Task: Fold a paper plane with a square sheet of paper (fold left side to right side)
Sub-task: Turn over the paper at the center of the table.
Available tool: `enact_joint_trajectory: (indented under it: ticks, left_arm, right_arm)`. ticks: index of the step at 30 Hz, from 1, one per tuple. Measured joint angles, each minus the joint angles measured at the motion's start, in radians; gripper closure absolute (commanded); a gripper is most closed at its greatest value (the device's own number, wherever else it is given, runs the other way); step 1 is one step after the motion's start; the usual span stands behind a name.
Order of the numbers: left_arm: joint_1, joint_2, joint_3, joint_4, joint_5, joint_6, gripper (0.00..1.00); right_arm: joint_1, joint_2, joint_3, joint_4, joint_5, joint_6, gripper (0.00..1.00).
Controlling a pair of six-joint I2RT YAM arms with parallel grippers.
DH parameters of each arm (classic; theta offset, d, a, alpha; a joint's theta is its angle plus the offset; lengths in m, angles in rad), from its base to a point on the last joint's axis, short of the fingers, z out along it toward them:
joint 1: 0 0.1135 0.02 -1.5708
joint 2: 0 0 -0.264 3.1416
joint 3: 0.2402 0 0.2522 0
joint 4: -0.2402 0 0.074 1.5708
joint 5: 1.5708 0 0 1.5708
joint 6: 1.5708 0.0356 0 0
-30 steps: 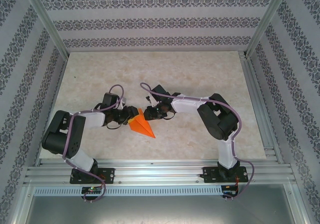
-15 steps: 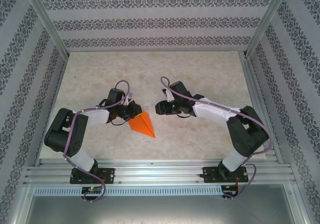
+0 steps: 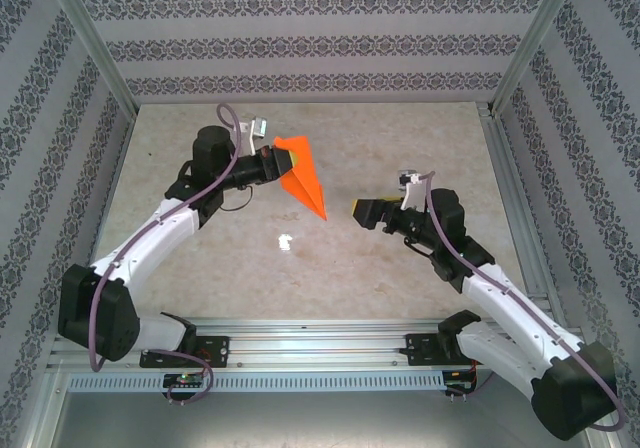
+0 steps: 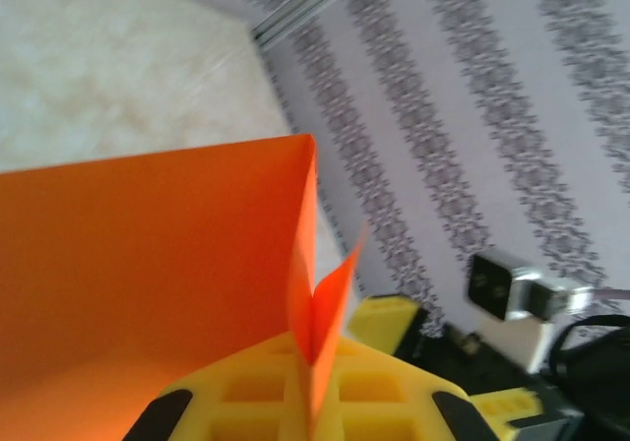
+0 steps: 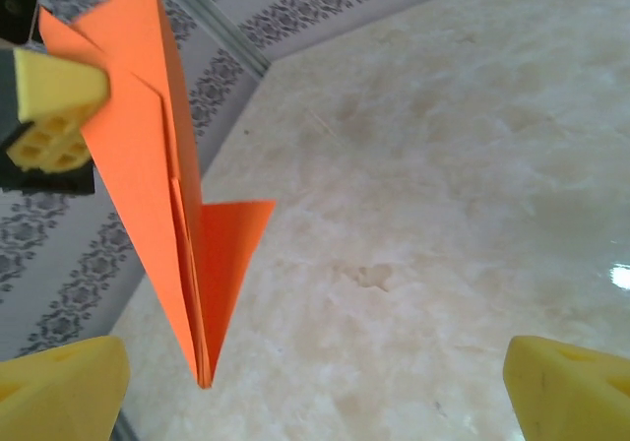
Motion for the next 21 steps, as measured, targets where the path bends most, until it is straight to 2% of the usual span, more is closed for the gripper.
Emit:
enact_joint_trajectory:
  ticks: [5,11,17,21]
  left_arm:
    - [-0.027,-0.018,0.096,0.000,0.069,0.066,0.98]
    - [-0.056,-0.015,0.129,-0.008,0.135,0.144,0.98]
    - [-0.069,-0.012,0.153,-0.015,0.167,0.191,0.97]
    - [-0.070,-0.010,0.154,-0.024,0.169,0.202,0.97]
  right_arm:
    - [0.002,0.000,-0.063,0.212,-0.131,0.082,0.02]
    - [0.051,0.053,-0.070,0.423,-0.213,0.151,0.03]
    - [0.106,0.143,-0.056,0.515,-0.255,0.180,0.06]
    - [0.132,0.195,-0.034,0.541,-0.268,0.185,0.11]
